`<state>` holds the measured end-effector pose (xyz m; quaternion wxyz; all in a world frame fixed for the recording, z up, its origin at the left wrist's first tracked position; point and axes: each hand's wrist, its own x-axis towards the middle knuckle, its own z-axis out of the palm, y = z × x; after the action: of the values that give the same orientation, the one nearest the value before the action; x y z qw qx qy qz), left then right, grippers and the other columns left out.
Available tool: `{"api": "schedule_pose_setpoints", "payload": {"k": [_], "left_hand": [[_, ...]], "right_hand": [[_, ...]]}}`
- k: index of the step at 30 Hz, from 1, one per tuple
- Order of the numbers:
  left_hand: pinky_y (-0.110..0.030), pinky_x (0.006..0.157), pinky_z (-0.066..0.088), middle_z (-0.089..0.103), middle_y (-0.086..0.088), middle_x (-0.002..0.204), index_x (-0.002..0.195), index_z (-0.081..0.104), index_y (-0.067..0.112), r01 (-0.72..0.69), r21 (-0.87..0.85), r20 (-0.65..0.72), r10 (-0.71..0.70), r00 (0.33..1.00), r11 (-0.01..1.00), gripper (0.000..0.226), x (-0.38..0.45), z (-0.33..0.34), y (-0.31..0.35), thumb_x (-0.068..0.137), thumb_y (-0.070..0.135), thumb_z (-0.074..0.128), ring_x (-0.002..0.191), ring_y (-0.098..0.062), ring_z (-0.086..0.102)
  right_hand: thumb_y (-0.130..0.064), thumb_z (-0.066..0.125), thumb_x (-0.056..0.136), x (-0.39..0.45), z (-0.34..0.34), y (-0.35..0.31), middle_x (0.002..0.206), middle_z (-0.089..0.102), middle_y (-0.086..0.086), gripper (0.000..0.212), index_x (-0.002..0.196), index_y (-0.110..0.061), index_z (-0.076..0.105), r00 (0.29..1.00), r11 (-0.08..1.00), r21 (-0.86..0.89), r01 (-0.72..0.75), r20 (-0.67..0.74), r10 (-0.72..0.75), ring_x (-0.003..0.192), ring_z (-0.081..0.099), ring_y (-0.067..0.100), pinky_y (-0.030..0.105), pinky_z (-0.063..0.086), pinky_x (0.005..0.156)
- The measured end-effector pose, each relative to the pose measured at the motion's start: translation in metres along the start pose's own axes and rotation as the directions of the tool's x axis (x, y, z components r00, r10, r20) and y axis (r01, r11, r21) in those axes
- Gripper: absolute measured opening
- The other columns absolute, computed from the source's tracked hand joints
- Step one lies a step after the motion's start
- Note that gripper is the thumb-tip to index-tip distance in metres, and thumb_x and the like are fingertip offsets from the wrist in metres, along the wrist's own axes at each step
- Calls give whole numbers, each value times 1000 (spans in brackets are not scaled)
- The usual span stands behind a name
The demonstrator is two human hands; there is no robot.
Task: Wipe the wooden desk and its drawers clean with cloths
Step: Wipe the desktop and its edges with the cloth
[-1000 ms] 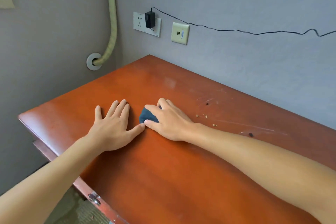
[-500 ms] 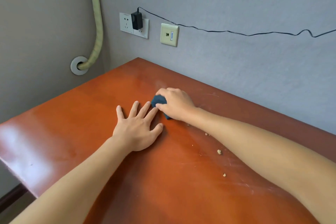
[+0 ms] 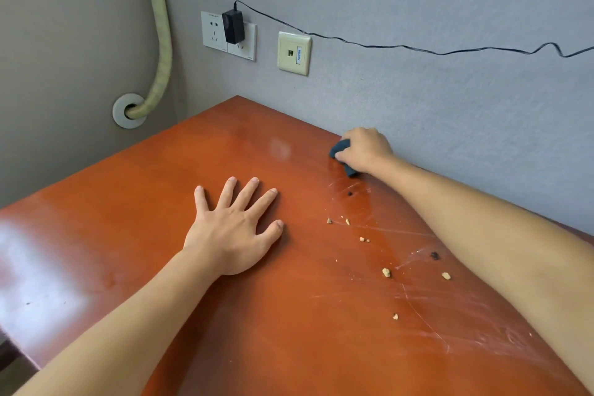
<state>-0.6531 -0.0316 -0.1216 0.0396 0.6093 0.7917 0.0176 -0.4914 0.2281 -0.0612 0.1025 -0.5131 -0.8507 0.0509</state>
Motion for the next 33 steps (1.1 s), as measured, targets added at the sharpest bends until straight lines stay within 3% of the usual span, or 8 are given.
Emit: {"api": "schedule_pose_setpoints", "payload": {"k": [4,7,12,16,23,25,31,33], "left_hand": [[-67,122,-7,-12,14,173,161,-10,50,9,5,6,-9,1000,1000,74,1,1,0,93,78,-1,160,-22,-14],[-66,122,-7,-11,15,173,160,-10,51,15,2,5,-15,1000,1000,84,1,1,-1,82,81,-11,160,-21,-13],[-65,122,-7,-11,15,173,160,-10,52,16,-9,-5,-16,1000,1000,86,0,2,-2,80,82,-13,160,-20,-13],[-64,122,-6,-10,15,173,160,-10,51,20,-2,-6,-20,1000,1000,84,1,2,-1,81,81,-11,160,-21,-13],[-65,123,-5,-9,15,173,160,-8,52,25,2,-1,-25,1000,1000,86,1,2,-1,79,82,-11,160,-20,-11],[-64,123,-4,-8,15,173,161,-7,52,26,0,-6,-26,1000,1000,87,1,2,-1,79,82,-10,160,-20,-10],[-64,123,-4,-7,16,173,161,-7,52,29,1,-10,-29,1000,1000,87,1,2,-2,79,83,-10,160,-19,-9],[-64,123,-4,-7,16,173,160,-7,52,30,-2,-11,-30,999,1000,87,1,2,-1,80,83,-10,160,-19,-9]], "right_hand": [[-37,72,79,-46,10,-58,94,73,-7,23,101,-35,76,950,950,60,306,55,-309,89,63,17,32,54,75],[-39,73,77,-59,11,-64,92,73,-10,25,103,-37,75,919,921,96,377,87,-385,88,64,16,32,53,73],[-28,66,82,-8,-2,14,87,72,-2,8,74,-31,65,999,999,-11,38,3,-38,86,65,23,25,39,57],[-24,67,82,8,-7,51,97,70,10,8,86,-17,68,990,989,-67,-131,-66,127,86,64,31,29,42,61],[-39,69,76,-69,-4,-32,85,72,-9,24,99,-38,76,962,965,-28,260,94,-257,82,63,17,29,47,65],[-42,71,75,-79,-7,-30,82,70,-13,22,97,-40,75,948,956,-12,292,137,-288,79,62,13,28,46,63],[-33,71,76,-21,-25,54,88,69,3,17,86,-20,70,989,984,-97,-147,-6,147,80,65,27,27,46,59],[-29,72,76,-12,-29,66,90,70,4,15,87,-18,69,981,975,-110,-195,-5,195,76,66,25,27,48,57]]}}
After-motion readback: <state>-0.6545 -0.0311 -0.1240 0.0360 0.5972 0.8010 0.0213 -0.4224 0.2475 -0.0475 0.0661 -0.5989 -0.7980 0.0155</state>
